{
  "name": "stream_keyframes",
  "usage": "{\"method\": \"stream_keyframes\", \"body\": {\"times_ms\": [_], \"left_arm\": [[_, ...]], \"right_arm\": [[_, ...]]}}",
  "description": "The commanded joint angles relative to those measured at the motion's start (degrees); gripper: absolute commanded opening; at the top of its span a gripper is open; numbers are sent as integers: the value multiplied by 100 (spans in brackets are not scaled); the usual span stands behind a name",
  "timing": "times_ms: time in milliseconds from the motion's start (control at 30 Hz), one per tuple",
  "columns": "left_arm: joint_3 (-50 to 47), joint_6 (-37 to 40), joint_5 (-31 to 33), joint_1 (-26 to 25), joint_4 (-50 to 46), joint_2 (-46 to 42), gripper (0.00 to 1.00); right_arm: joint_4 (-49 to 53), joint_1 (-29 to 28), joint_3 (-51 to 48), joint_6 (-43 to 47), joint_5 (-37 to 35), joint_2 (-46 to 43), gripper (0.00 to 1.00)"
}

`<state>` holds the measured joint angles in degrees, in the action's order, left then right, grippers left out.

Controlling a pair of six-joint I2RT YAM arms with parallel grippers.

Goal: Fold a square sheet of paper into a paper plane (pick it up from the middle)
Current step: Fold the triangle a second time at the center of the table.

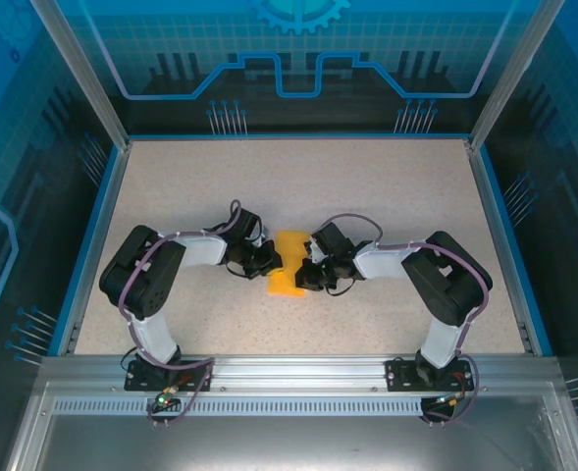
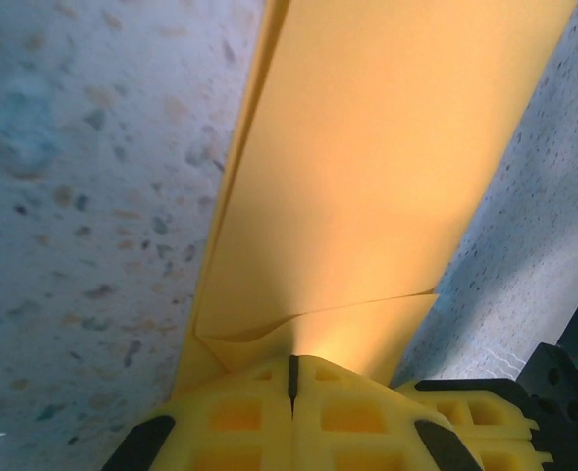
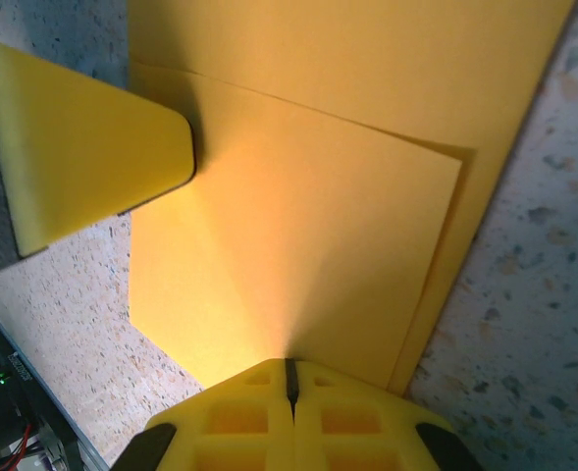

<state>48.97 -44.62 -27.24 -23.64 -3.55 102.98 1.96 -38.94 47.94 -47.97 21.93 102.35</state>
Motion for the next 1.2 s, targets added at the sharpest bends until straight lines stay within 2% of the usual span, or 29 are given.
{"method": "stream_keyframes", "body": {"times_ms": [0, 533, 800, 1000, 1167], "left_arm": [[43, 188, 784, 339, -256, 142, 3], [119, 605, 628, 762, -297, 170, 3], [235, 714, 477, 764, -559, -572, 6], [78, 588, 87, 574, -483, -1195, 9], [21, 572, -109, 133, -355, -1117, 9]], "right_arm": [[796, 35, -259, 75, -155, 217, 4], [739, 44, -271, 68, -111, 199, 4], [753, 44, -220, 67, -102, 183, 4], [754, 44, -172, 61, -102, 189, 5], [806, 43, -178, 69, -137, 150, 5]]}}
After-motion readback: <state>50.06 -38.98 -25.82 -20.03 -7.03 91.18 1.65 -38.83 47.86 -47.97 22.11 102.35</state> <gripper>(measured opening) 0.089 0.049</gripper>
